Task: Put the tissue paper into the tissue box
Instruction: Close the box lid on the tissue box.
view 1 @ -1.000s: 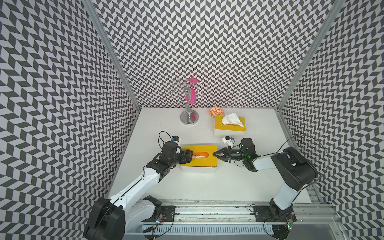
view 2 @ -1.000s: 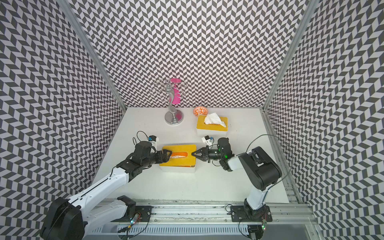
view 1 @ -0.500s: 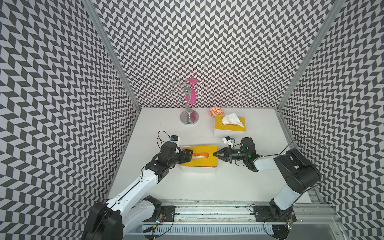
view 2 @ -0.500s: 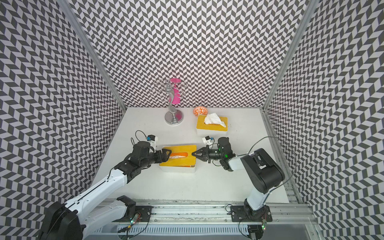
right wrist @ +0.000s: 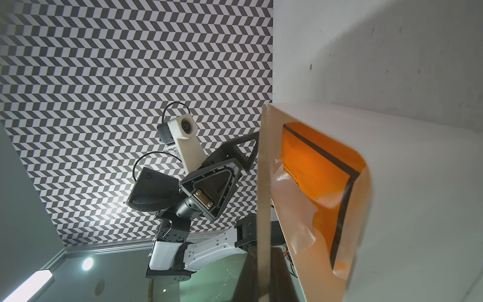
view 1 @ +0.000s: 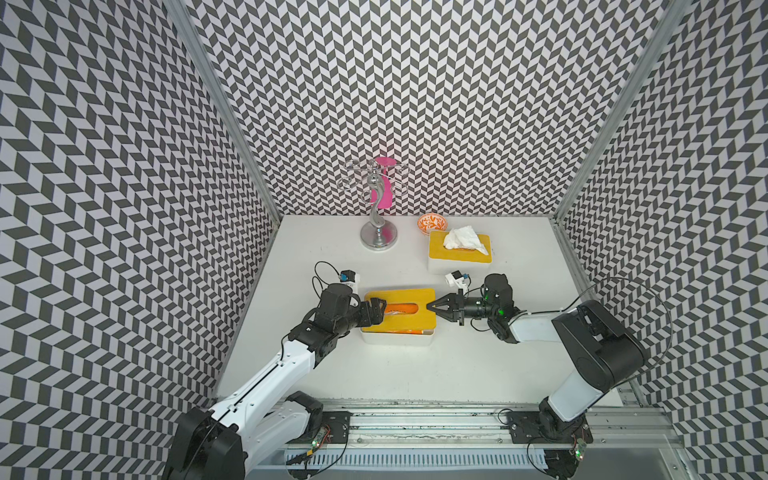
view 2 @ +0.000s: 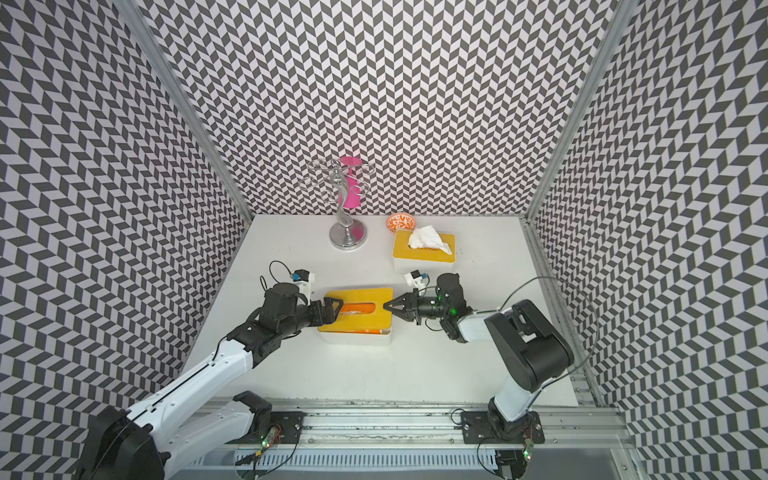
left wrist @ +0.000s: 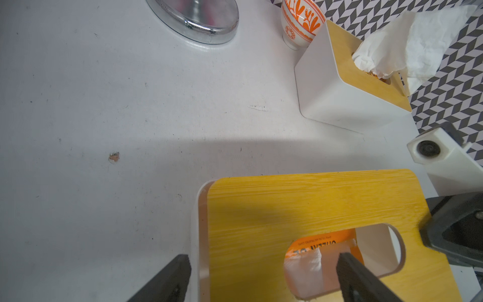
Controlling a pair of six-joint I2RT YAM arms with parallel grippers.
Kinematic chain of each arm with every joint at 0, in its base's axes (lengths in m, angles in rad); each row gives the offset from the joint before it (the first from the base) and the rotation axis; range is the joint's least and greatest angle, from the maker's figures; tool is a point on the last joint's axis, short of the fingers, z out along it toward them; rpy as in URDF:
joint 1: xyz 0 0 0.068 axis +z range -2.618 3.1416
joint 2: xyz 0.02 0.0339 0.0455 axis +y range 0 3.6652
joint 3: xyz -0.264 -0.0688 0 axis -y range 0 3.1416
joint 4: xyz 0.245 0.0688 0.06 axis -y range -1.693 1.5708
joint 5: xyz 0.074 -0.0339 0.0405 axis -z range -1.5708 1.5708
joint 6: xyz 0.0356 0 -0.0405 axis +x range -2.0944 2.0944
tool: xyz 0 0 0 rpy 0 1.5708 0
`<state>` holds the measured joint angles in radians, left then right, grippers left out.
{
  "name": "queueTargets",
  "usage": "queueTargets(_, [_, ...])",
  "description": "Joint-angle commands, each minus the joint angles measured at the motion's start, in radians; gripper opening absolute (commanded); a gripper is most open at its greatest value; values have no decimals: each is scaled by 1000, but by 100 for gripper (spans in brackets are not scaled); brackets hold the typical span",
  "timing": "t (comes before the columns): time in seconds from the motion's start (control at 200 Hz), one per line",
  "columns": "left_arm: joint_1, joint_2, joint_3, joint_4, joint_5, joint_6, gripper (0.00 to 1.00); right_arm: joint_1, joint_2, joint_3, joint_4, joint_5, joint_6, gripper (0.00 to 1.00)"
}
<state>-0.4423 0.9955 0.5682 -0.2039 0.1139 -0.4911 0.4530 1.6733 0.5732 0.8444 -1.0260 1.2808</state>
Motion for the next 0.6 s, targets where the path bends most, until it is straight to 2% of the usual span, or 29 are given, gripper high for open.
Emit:
queueTargets(0.0, [7,-23,14,-7,-16,5,94,-1,-25,16,64,0,0,0])
queueTargets(0.596, [7,5,7,-3,-11,-2,93,17,19,18,89,7,6,0])
